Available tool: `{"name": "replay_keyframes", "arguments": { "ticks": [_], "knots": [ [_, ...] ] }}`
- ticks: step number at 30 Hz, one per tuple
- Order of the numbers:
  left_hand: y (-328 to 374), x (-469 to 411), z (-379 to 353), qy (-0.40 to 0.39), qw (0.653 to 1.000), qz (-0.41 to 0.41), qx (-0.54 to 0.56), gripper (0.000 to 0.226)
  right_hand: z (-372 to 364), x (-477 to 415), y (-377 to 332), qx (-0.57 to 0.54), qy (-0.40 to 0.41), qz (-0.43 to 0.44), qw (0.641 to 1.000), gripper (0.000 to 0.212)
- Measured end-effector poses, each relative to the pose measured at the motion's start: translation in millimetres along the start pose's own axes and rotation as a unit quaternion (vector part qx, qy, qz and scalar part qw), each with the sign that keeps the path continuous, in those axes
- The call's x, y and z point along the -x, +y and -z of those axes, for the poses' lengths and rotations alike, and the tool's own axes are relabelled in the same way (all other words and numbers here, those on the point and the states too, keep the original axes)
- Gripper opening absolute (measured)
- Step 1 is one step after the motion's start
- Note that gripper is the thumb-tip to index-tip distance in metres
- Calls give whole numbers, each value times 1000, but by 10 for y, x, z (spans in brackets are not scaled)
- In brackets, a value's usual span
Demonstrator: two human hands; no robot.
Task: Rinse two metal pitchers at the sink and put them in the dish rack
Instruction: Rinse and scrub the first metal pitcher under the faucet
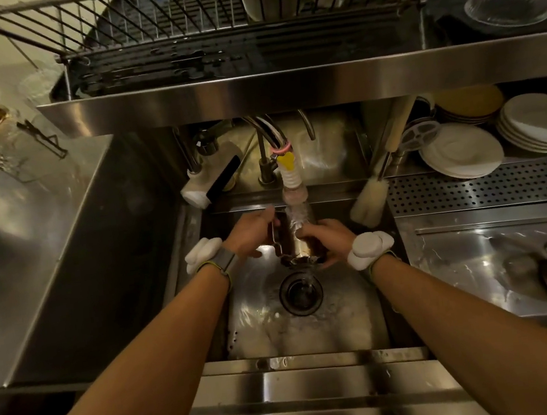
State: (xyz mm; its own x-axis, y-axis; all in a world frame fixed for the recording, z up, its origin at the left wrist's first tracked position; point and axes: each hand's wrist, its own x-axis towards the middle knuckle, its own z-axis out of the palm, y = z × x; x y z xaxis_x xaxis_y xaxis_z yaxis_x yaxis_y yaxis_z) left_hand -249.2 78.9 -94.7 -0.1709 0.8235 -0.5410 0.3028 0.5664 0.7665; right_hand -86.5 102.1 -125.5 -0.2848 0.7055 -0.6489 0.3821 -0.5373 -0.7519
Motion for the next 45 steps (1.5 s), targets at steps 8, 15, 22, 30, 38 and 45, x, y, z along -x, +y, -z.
{"name": "replay_keyframes", "arguments": {
  "ticks": [8,15,22,30,38,45],
  "knots": [
    [36,32,-59,-19,1000,4,14,54,32,-21,86,-30,23,38,999,27],
    [-67,47,-167,-29,998,15,-44,36,-56,-152,78,-92,27,0,995,64],
    [-176,5,-168,-36,996,18,-85,36,-75,-195,197,-107,45,-60,991,71],
    [-231,-63,-94,-26,995,4,-96,29,-85,-199,179,-128,39,-54,989,67],
    [-240,-110,-69,-19,996,7,-84,37,-83,-227,137,-107,21,-57,992,64],
    [-228,-168,-163,-47,998,23,-47,50,-109,-230,94,-131,33,-47,990,49]
  ]
}}
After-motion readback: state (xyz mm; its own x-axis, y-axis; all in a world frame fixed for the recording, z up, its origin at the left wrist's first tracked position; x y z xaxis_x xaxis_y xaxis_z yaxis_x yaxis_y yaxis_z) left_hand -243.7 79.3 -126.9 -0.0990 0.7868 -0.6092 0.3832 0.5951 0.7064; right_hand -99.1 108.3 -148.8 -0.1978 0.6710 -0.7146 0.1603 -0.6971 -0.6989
